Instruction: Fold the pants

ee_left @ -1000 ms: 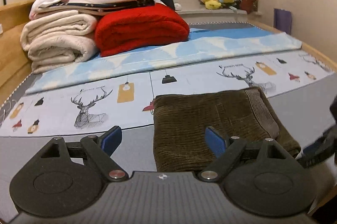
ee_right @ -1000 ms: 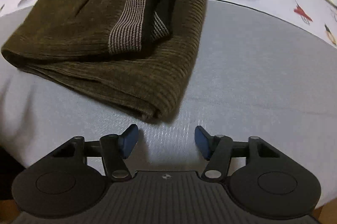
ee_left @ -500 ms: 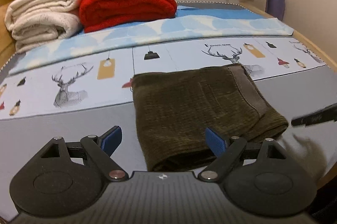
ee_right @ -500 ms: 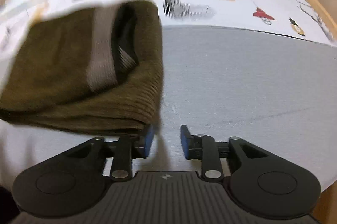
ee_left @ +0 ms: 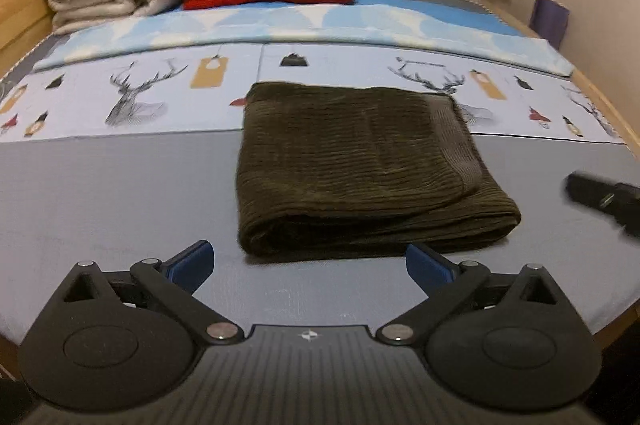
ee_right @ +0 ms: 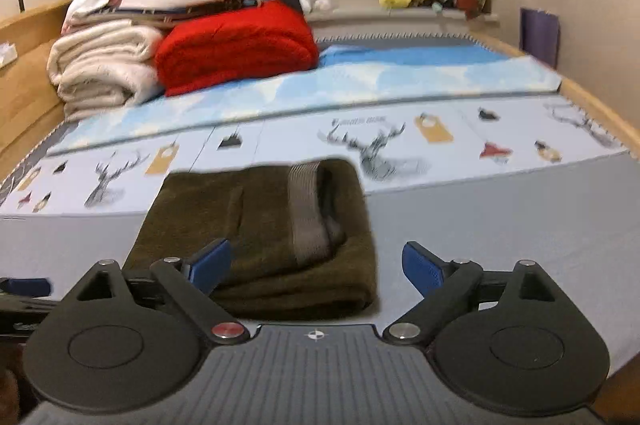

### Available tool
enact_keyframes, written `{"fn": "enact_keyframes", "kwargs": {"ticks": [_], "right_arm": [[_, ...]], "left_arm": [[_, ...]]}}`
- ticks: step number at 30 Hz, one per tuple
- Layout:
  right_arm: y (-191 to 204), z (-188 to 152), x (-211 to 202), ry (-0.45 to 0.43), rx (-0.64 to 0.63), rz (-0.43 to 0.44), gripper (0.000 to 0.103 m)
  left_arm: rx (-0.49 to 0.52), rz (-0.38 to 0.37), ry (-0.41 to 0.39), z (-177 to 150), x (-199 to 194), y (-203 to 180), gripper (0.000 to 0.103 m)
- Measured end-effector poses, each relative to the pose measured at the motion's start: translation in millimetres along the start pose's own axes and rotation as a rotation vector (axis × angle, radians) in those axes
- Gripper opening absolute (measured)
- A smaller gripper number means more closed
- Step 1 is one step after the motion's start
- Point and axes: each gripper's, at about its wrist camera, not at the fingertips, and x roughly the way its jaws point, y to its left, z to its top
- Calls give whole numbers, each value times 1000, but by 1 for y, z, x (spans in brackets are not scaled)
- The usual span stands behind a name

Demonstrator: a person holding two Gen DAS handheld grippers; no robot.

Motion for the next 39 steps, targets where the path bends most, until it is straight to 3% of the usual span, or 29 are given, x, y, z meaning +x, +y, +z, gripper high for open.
{"fn": "enact_keyframes", "kwargs": {"ticks": [7, 15, 39], "right_arm": [[26, -3, 23, 59, -126, -38, 93], [30, -2, 40, 117, -92, -13, 93], [34, -4, 38, 107, -122, 2, 93]], "left_arm": [[-13, 38, 21, 3, 13, -1, 102], [-35, 27, 55, 6, 28, -2, 102], [-24, 16, 48, 6, 27, -6, 102]]}}
